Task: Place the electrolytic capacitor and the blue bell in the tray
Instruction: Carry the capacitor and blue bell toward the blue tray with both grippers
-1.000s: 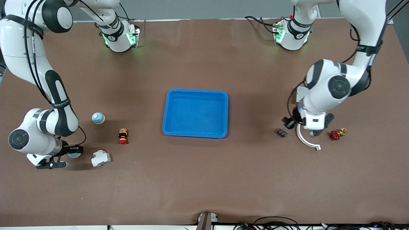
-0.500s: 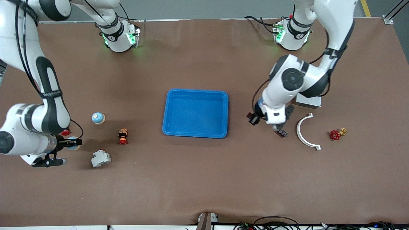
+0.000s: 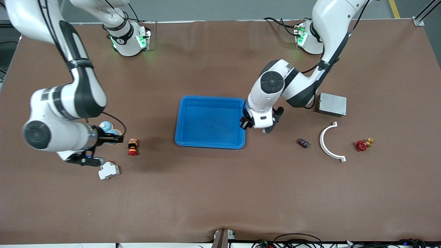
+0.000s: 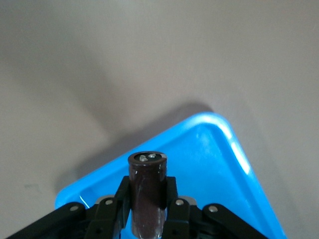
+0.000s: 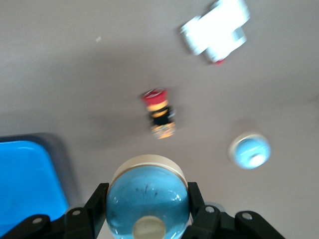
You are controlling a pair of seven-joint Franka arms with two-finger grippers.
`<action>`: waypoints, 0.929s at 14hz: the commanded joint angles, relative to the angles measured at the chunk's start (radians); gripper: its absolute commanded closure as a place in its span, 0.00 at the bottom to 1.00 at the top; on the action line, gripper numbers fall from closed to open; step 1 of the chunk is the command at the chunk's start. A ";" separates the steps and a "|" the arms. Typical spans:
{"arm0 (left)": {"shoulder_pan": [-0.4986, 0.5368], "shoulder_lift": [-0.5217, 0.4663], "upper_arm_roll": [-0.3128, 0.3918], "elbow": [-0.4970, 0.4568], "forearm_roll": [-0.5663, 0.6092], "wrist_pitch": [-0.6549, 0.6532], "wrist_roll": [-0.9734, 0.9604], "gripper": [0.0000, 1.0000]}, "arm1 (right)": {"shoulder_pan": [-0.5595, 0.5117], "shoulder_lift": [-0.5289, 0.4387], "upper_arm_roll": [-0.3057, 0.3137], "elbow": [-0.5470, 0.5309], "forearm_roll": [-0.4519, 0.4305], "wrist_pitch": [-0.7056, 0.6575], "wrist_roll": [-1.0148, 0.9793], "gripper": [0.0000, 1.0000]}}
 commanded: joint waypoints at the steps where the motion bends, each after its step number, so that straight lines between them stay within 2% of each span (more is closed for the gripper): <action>1: -0.051 0.077 0.003 0.053 0.023 0.007 -0.038 1.00 | 0.136 -0.014 -0.009 -0.032 0.017 0.033 0.206 0.89; 4: -0.093 0.122 0.008 0.053 0.025 0.010 -0.064 1.00 | 0.262 -0.011 -0.007 -0.101 0.029 0.159 0.376 0.89; 7: -0.121 0.168 0.010 0.047 0.072 0.055 -0.093 1.00 | 0.309 0.012 -0.007 -0.176 0.087 0.283 0.395 0.89; 11: -0.116 0.176 0.011 0.045 0.080 0.058 -0.101 1.00 | 0.394 0.032 -0.007 -0.299 0.099 0.467 0.406 0.89; 12: -0.113 0.176 0.011 0.044 0.080 0.056 -0.101 0.72 | 0.415 0.036 -0.007 -0.316 0.099 0.490 0.435 0.89; 13: -0.113 0.174 0.013 0.044 0.079 0.053 -0.113 0.13 | 0.444 0.041 -0.009 -0.322 0.099 0.486 0.456 0.89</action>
